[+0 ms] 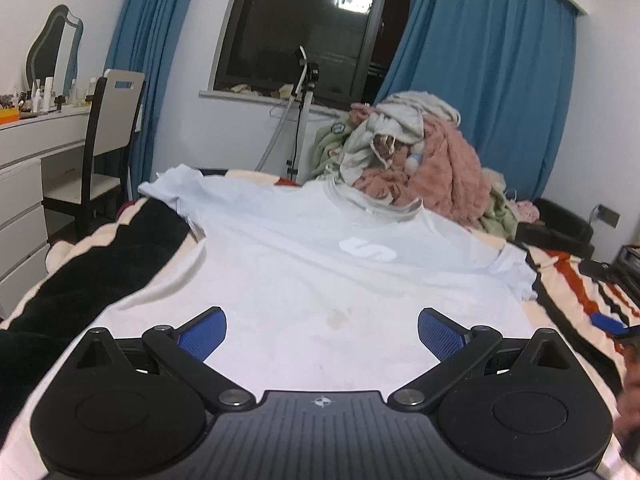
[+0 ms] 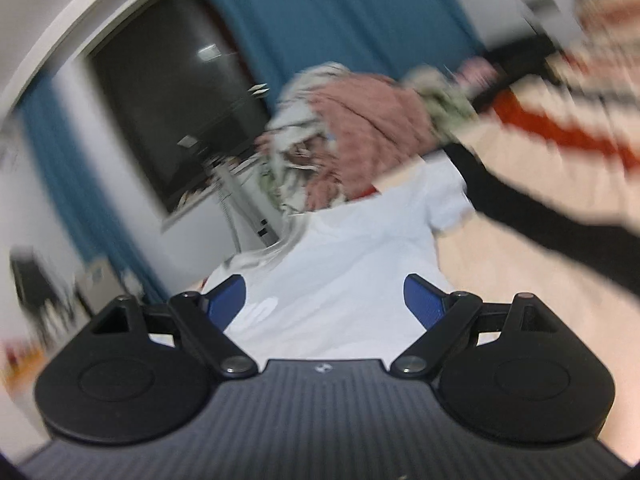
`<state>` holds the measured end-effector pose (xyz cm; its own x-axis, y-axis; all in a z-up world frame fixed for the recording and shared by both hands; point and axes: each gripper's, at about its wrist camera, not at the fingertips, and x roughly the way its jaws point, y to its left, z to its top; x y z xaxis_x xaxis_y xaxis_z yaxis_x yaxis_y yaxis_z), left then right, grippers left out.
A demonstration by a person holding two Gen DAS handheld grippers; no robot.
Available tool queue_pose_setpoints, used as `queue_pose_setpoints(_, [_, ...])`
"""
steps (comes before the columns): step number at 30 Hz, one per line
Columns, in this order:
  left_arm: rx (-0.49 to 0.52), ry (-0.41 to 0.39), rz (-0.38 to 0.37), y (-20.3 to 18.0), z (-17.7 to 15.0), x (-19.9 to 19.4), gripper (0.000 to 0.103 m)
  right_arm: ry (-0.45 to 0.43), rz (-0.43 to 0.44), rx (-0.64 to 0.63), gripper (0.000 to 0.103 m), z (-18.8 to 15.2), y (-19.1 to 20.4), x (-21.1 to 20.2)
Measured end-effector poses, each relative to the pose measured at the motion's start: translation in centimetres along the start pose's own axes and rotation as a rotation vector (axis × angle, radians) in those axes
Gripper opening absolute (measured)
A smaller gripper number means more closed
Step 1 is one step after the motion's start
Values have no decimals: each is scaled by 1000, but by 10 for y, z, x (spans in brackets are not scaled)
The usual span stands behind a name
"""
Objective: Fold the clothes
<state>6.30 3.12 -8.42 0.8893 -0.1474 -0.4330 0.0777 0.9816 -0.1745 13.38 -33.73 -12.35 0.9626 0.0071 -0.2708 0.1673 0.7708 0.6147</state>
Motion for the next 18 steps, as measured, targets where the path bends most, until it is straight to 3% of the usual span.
queue_pose_setpoints(3, [3, 23, -6, -3, -6, 10, 103, 20, -31, 189, 87, 10, -41, 32])
queue_pose_setpoints(8, [24, 48, -29, -5, -16, 28, 103, 63, -40, 375, 83, 20, -96, 91])
queue_pose_setpoints(13, [12, 58, -46, -4, -21, 51, 103, 74, 7, 433, 72, 23, -129, 156])
queue_pose_setpoints(18, [-39, 65, -67, -2, -22, 80, 103, 10, 62, 446, 72, 35, -150, 212])
